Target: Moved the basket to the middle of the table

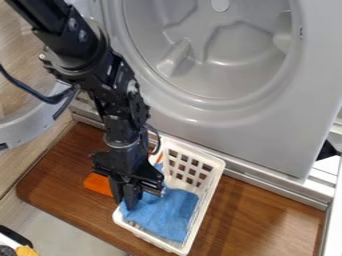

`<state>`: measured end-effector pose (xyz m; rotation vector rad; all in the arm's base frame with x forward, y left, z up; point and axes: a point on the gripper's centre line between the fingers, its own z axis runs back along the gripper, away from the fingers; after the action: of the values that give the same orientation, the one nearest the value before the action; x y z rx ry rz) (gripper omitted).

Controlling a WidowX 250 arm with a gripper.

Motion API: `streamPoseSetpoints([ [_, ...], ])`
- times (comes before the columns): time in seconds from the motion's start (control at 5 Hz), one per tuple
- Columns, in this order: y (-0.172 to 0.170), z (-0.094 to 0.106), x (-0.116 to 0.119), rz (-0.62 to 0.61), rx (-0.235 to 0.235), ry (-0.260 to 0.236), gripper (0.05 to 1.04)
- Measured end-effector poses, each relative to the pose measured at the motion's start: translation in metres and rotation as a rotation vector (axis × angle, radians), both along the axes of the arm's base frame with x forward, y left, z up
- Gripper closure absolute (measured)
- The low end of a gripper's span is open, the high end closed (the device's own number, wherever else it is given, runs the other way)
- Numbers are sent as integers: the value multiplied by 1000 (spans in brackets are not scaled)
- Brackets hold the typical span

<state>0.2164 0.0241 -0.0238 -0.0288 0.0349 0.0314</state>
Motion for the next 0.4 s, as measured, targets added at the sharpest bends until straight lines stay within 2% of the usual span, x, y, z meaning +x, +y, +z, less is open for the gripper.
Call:
streamPoseSetpoints([
  [0.2,-8,2,7,-59,-1,-22,716],
  [0.4,-12,7,10,-79,5,-37,403],
])
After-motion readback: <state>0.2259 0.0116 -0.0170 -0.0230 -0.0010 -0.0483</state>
